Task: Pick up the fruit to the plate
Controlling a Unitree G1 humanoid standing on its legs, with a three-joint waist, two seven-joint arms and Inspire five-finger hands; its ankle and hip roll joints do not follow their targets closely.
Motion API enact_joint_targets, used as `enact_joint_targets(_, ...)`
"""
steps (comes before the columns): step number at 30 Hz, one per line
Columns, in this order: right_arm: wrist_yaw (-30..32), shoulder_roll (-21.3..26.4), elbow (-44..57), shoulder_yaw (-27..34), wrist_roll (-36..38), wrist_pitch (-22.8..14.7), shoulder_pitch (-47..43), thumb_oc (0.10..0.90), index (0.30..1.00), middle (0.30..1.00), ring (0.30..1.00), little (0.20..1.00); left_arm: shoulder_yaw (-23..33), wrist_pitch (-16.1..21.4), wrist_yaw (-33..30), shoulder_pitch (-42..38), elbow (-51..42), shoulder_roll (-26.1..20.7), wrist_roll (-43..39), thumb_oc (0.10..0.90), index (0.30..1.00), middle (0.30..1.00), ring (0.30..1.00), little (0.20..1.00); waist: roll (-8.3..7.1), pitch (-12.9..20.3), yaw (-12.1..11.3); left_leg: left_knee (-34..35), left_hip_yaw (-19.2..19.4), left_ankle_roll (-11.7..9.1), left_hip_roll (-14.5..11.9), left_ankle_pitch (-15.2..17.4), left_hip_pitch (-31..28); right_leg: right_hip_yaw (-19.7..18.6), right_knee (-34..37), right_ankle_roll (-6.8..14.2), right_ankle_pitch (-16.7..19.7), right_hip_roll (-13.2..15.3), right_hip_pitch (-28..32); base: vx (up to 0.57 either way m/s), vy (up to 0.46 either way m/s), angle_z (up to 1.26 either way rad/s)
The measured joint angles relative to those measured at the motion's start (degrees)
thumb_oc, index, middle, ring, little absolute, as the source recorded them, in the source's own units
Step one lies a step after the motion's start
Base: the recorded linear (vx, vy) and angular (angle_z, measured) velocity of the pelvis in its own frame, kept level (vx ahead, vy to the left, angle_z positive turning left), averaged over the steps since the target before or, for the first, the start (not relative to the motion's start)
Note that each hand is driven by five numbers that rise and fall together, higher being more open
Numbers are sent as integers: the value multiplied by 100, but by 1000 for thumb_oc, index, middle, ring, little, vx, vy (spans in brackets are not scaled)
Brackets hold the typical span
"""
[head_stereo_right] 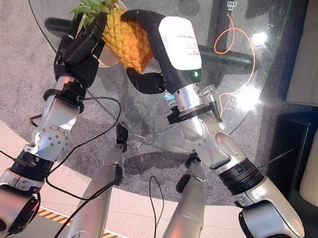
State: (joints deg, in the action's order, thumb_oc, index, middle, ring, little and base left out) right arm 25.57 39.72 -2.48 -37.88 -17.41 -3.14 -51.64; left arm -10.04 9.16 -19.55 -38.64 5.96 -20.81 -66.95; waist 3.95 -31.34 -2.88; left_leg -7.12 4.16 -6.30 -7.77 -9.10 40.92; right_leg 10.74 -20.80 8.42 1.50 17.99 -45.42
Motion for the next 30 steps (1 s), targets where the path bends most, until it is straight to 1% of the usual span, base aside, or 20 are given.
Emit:
enact_joint_targets(7, -13, -2, 0, -1, 3, 0, 0, 100, 300, 300, 300, 200, -16, 30, 185, 14, 0, 9, -264, 800, 900, 900, 900, 900, 0, 0, -2, 0, 1, 0, 0, 0, 0, 0, 1, 0, 0, 0, 0, 0, 0, 0)
enact_joint_targets(13, -30, -1, 69, -5, 7, -1, -19, 100, 300, 300, 300, 200, -30, 247, 529, 52, 2, 11, -494, 800, 900, 900, 900, 900, 0, 0, 0, 0, 1, 0, 0, 0, -1, 0, 0, 0, 0, 0, 0, 0, 0, 0)
enact_joint_targets(20, -90, -1, 110, -33, 9, -14, -154, 100, 300, 300, 300, 200, -32, 513, 750, 82, 3, 13, -644, 800, 900, 900, 900, 900, -1, 1, 0, 0, 1, 3, 0, -3, -5, -1, -4, 1, 1, 0, 2, 0, 0, 0)
enact_joint_targets(26, -269, 45, 154, -33, 10, -79, -191, 100, 300, 300, 300, 200, -30, 607, 863, 140, 4, 17, -691, 800, 900, 900, 900, 900, -3, 1, 0, 0, 0, 4, -1, -4, -8, 0, -4, 1, 1, 0, 6, 0, 0, 0)
enact_joint_targets(30, -362, 92, 177, -56, 9, -135, -202, 100, 300, 300, 300, 200, -31, 675, 971, 174, 4, 18, -905, 800, 900, 900, 900, 900, -18, 6, 5, 0, 0, 5, -1, -4, -10, 0, -4, 1, 1, 0, 8, 0, 0, 0)
